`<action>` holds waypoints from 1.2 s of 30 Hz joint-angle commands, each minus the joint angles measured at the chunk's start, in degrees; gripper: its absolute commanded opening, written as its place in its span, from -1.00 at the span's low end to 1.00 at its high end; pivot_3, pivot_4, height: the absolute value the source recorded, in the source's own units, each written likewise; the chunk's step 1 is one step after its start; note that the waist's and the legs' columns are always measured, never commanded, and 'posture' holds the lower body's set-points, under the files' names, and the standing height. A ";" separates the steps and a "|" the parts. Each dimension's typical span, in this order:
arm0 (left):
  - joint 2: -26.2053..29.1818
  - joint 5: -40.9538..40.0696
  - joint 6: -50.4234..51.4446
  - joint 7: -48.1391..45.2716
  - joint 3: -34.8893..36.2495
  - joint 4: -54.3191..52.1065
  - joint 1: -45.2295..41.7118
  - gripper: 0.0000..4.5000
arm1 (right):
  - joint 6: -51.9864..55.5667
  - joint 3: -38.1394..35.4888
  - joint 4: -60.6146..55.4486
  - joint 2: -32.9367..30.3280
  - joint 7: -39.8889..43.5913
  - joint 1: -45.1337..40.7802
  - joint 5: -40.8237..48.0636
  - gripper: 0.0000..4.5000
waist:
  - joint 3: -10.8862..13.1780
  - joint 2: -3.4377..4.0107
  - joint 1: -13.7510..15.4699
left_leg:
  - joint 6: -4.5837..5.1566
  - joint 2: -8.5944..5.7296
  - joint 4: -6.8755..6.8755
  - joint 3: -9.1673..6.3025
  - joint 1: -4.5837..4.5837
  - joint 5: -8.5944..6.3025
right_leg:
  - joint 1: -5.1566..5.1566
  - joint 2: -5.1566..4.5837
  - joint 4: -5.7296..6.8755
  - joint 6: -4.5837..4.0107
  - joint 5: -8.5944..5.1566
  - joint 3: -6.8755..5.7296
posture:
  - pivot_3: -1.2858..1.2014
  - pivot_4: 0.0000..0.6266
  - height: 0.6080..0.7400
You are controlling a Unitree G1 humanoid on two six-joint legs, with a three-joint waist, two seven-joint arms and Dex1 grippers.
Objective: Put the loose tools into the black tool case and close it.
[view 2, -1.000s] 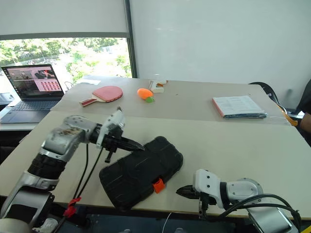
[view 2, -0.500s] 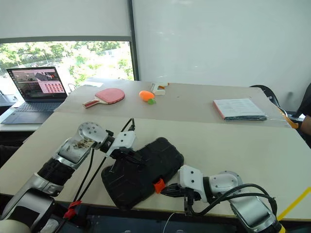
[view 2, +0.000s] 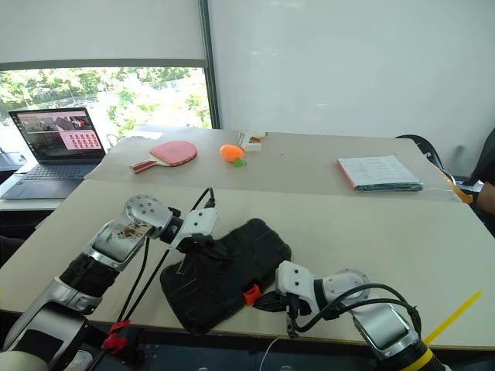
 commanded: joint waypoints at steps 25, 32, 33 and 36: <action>-2.25 -1.48 5.35 3.86 3.30 3.51 2.44 -0.71 | 2.07 -9.43 -7.15 -6.24 0.72 3.44 4.38 -1.00 | -0.08 0.11 0.23 | 0.04 -0.02 -0.07 -0.04 -0.02 -0.03 | 0.00 -0.02 -0.04 0.24 -0.20 -0.01 | 0.03 -0.52 0.96; 8.06 -13.22 13.91 0.47 18.32 -1.14 3.63 0.39 | 11.95 -28.97 -11.18 -14.05 1.86 6.36 18.45 -0.06 | 0.09 0.16 -0.90 | 0.04 0.07 -0.15 -0.40 -0.30 -0.03 | -0.38 0.03 0.00 0.01 -0.08 0.03 | 0.03 -0.52 0.96; 9.97 -14.47 14.76 0.44 20.46 -2.64 5.00 0.54 | 13.15 -31.34 -11.00 -15.07 2.18 6.33 20.12 0.08 | 0.09 0.16 -0.88 | 0.04 0.06 -0.16 -0.44 -0.39 -0.03 | -0.48 0.04 0.01 -0.13 0.00 0.02 | 0.03 -0.52 0.96; 16.72 -19.95 20.44 0.92 30.43 -9.79 12.40 0.99 | 17.91 -38.93 -9.46 -18.42 3.46 5.25 25.92 0.55 | 0.09 0.17 -1.04 | 0.04 0.03 -0.24 -0.43 -0.65 -0.03 | -0.80 -0.05 0.00 -0.12 -0.01 0.03 | 0.03 -0.52 0.96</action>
